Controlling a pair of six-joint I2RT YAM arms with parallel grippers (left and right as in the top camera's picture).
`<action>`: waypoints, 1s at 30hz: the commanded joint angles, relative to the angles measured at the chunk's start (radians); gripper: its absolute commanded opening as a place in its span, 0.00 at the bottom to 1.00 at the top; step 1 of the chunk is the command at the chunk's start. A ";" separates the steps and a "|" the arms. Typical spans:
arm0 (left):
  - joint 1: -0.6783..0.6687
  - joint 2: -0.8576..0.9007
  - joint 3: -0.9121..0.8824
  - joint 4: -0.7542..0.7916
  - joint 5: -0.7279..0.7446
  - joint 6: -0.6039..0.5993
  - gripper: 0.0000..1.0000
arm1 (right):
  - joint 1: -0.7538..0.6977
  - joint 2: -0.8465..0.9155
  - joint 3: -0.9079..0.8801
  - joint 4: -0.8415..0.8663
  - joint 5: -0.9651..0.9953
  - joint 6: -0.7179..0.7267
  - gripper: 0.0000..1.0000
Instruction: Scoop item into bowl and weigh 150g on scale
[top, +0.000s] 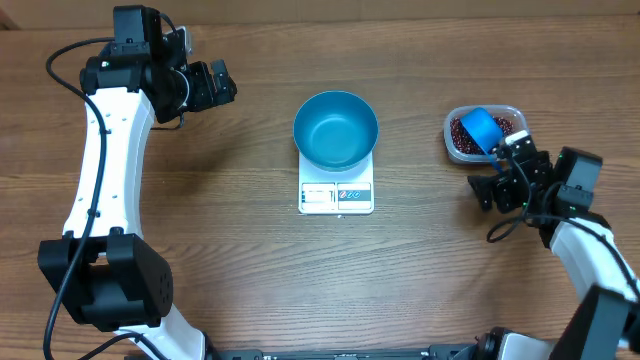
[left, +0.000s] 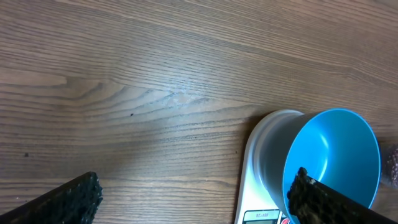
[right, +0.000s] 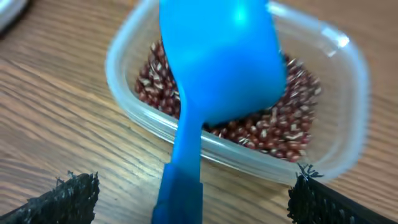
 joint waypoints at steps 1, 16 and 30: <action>-0.002 -0.030 0.020 0.001 -0.006 0.026 1.00 | -0.003 -0.088 0.014 -0.031 0.022 0.010 1.00; -0.002 -0.030 0.020 0.001 -0.006 0.026 1.00 | -0.003 -0.031 0.013 0.032 0.017 0.009 0.68; -0.002 -0.030 0.020 0.001 -0.006 0.026 1.00 | -0.003 -0.006 0.013 0.022 -0.020 0.009 0.41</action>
